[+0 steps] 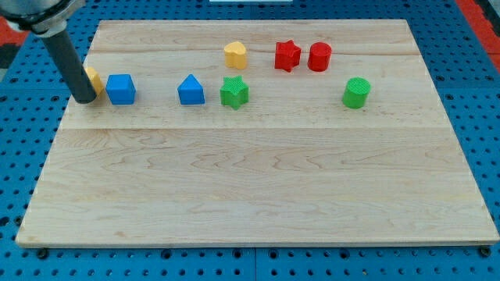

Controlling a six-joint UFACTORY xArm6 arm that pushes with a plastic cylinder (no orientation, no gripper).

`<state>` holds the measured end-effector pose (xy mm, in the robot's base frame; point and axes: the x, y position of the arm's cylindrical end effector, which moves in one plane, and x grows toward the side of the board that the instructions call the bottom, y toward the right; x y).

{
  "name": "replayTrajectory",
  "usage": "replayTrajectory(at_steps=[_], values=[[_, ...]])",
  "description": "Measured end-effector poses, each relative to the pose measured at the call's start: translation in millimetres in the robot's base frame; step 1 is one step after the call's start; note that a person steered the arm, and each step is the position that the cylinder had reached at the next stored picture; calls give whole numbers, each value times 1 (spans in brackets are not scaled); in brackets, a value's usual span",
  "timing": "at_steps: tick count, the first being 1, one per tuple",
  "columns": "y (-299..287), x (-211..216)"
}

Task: Place the yellow hexagon at the top left side of the board

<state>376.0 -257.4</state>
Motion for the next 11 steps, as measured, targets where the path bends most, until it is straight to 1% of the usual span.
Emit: replayTrajectory(at_steps=[1, 3, 4, 5, 6, 8, 9, 10, 11], values=[[-1, -30], [-45, -37], [-26, -45], [45, -56], [29, -60], [-24, -55], [-46, -65], [3, -81], [31, -110]])
